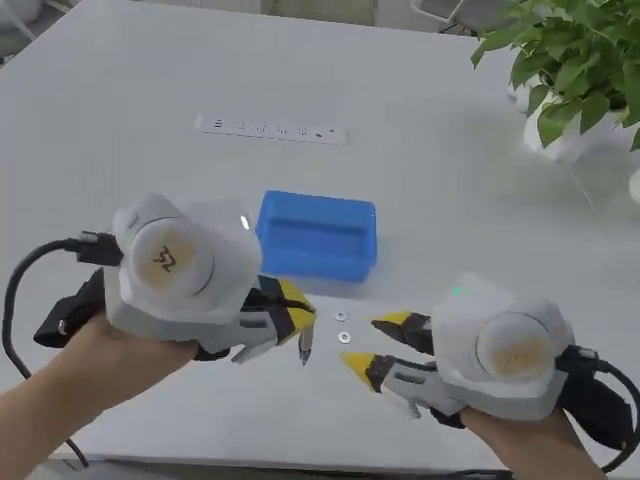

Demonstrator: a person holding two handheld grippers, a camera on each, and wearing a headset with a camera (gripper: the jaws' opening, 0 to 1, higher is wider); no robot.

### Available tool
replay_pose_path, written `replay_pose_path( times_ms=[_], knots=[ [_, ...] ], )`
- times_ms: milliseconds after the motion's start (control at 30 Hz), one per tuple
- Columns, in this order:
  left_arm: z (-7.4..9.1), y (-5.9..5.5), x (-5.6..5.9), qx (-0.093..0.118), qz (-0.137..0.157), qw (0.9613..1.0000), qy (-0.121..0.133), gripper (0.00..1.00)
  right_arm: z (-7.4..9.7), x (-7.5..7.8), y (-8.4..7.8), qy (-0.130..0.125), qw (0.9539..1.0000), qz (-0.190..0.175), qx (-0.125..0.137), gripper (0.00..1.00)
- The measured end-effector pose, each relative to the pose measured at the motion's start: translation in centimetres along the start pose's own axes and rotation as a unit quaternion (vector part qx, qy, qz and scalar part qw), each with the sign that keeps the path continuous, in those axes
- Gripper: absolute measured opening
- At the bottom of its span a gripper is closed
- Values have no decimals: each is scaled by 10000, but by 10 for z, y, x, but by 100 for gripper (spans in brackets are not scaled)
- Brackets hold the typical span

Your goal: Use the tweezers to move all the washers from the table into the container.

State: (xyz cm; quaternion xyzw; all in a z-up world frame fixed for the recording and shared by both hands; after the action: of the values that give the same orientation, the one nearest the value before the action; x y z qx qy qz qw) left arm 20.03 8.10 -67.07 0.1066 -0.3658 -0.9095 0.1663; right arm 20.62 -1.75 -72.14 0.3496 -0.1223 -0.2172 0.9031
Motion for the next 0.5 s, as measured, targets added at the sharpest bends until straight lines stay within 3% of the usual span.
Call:
replay_pose_path(
  times_ms=[167, 200, 300, 400, 500],
  knots=[
    [6, 4, 12, -34, -741, 9968, -306, 0, -5, -16, 11, 829, 9958, 380, -9, 17],
    [7, 4, 13, -56, -754, 9966, -314, 0, -6, -17, 9, 895, 9951, 419, -41, 17],
    [9, 4, 20, -131, -993, 9935, -536, 0, -6, -18, 10, 879, 9937, 688, -94, 19],
    [8, 2, 26, -266, -1399, 9880, -593, 0, -5, -24, 12, 927, 9908, 983, -103, 17],
    [6, 3, 32, -319, -1497, 9860, -659, 0, -6, -28, 12, 968, 9877, 1221, -146, 18]
  ],
)
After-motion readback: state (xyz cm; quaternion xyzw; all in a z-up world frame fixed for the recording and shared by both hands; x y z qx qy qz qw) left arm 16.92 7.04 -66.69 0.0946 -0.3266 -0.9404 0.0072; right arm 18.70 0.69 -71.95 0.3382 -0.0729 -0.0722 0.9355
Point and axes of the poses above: the centre of the closed fingertips' face, and the gripper's own axes: z roughly backward along the fingers, x roughly to its right, y roughly out of its top, the point moved 6 cm from there along z, roughly backward along the fingers, and after that the axes turned 9 degrees about -x, right-handed, at the moved point
